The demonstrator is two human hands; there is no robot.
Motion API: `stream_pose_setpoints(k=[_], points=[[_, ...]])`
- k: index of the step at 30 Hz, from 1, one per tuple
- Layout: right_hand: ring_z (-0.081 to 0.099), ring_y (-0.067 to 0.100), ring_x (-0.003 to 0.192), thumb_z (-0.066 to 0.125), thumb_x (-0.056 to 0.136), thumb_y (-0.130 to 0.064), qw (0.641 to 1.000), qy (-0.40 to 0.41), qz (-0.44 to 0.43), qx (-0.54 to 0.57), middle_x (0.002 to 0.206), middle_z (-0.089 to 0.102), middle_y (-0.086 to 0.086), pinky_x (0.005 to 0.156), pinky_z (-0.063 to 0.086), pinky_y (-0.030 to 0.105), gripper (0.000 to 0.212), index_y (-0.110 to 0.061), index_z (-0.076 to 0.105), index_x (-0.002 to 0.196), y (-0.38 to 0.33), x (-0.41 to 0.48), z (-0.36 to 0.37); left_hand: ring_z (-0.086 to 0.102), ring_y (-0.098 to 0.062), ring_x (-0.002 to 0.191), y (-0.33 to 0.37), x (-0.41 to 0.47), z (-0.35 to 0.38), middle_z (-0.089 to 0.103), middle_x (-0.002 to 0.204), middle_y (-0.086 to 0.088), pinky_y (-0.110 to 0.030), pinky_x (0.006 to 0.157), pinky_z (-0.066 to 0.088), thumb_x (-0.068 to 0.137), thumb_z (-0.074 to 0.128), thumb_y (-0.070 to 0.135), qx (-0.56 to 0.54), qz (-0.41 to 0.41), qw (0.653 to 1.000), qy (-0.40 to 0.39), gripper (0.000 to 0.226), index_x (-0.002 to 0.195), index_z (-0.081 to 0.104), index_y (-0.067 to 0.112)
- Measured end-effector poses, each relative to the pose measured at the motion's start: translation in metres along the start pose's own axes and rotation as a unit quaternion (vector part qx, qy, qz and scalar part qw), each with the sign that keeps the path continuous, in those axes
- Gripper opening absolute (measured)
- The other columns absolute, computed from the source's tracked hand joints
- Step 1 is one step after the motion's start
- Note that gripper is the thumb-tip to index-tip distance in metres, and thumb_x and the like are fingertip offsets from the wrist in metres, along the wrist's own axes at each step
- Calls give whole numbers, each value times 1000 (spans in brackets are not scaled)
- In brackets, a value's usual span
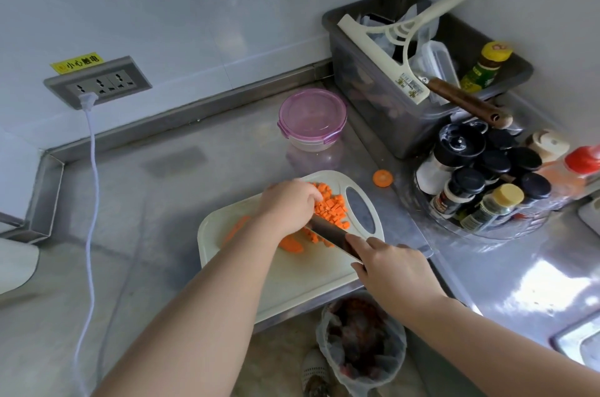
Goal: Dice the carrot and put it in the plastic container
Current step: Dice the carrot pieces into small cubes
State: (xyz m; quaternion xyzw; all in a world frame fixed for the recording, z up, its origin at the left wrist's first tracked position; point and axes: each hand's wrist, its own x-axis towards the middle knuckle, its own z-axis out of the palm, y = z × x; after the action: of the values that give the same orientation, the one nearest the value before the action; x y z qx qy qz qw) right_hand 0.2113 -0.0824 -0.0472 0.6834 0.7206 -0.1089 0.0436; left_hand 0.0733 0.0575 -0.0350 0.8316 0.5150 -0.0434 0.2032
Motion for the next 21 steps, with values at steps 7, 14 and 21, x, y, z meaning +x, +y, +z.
stream_pose_setpoints(k=[7, 14, 21], points=[[63, 19, 86, 38, 101, -35, 987, -25, 22, 160, 101, 60, -7, 63, 46, 30, 42, -31, 34, 143, -2, 2, 3, 60, -17, 97, -24, -37, -3, 66, 107, -2, -15, 82, 39, 88, 47, -3, -304, -144, 887, 317, 34, 111, 66, 12], [53, 25, 69, 37, 101, -27, 961, -67, 41, 264, 79, 54, 2, 61, 42, 33, 30, -20, 45, 129, -30, 6, 10, 62, -21, 101, -43, -63, 67, 63, 107, 3, -31, 91, 48, 89, 62, 17, -365, -290, 871, 157, 12, 100, 64, 14], [61, 25, 82, 37, 102, -28, 961, -103, 55, 249, 94, 62, 5, 71, 51, 36, 26, -19, 47, 124, -39, 7, 16, 70, -28, 88, -43, -50, 91, 73, 93, -9, -40, 85, 56, 83, 67, 28, -402, -332, 843, 131, 28, 106, 68, 12]])
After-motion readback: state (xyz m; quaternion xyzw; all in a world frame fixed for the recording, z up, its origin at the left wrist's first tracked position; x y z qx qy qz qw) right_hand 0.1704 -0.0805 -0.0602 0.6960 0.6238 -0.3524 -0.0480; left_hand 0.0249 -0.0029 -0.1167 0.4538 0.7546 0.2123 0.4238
